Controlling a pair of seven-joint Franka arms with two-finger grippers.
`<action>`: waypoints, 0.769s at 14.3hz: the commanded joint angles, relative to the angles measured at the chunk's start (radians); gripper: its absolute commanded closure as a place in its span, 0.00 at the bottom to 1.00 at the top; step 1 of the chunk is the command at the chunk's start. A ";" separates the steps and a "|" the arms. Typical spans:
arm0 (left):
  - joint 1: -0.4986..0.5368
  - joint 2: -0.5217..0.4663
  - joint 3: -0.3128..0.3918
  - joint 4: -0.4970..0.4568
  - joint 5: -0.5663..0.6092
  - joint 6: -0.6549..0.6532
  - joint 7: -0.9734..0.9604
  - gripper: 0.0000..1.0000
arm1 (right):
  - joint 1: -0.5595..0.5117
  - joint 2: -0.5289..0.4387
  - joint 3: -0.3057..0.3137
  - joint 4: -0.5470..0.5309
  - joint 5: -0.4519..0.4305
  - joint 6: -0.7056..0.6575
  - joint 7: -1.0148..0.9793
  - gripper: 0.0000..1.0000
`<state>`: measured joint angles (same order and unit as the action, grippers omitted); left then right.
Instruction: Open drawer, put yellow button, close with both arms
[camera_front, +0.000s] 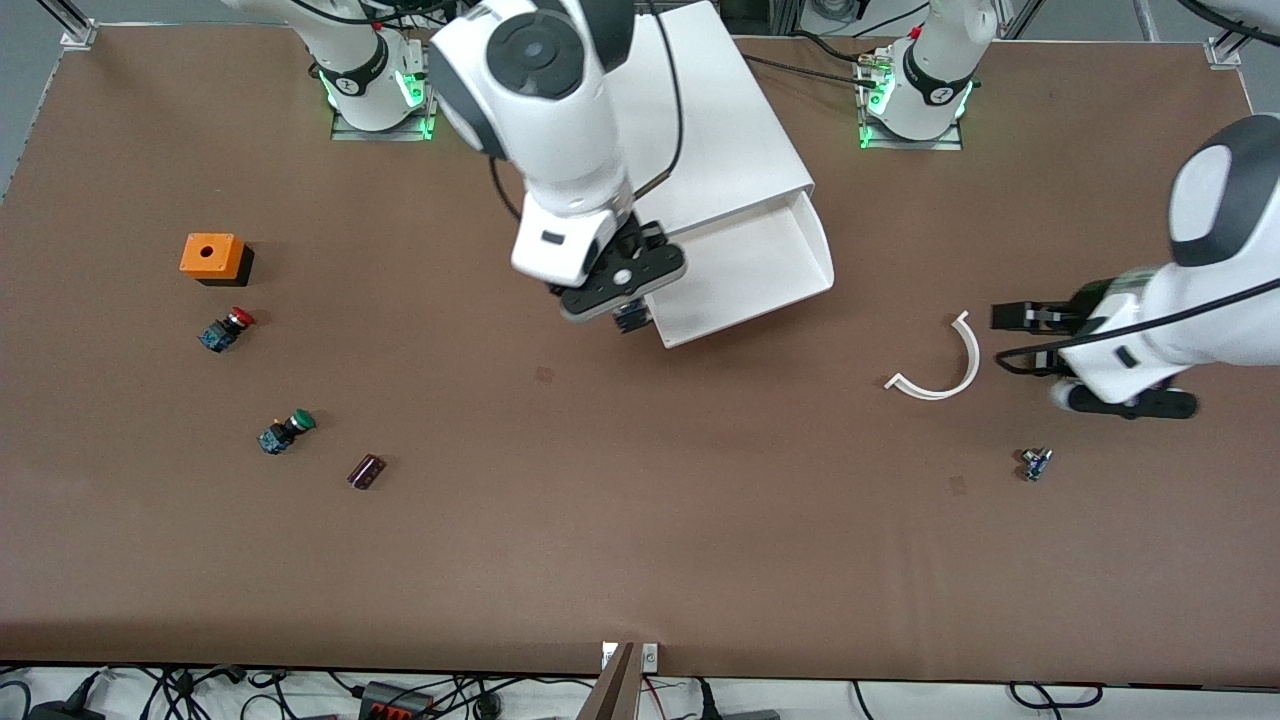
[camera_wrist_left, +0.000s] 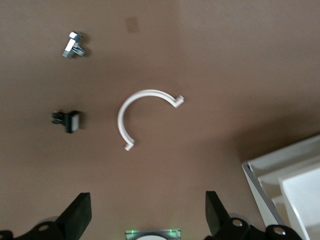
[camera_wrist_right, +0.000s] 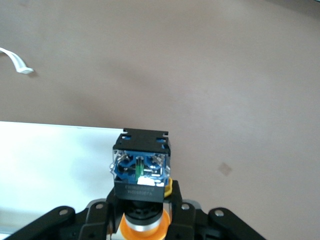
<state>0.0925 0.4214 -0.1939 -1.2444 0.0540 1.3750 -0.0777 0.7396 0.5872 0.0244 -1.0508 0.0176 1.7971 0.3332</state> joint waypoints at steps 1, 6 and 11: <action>0.001 0.007 -0.002 0.026 0.055 0.019 -0.017 0.00 | 0.056 0.038 -0.014 0.029 -0.004 0.050 0.071 0.95; 0.036 0.005 -0.007 0.023 0.003 0.039 -0.022 0.00 | 0.132 0.098 -0.017 0.029 -0.007 0.139 0.213 0.95; 0.049 0.005 -0.007 0.019 -0.006 0.042 -0.013 0.00 | 0.172 0.132 -0.014 0.029 -0.005 0.139 0.265 0.95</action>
<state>0.1330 0.4220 -0.1939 -1.2360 0.0648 1.4160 -0.0928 0.8925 0.6981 0.0217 -1.0505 0.0175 1.9405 0.5599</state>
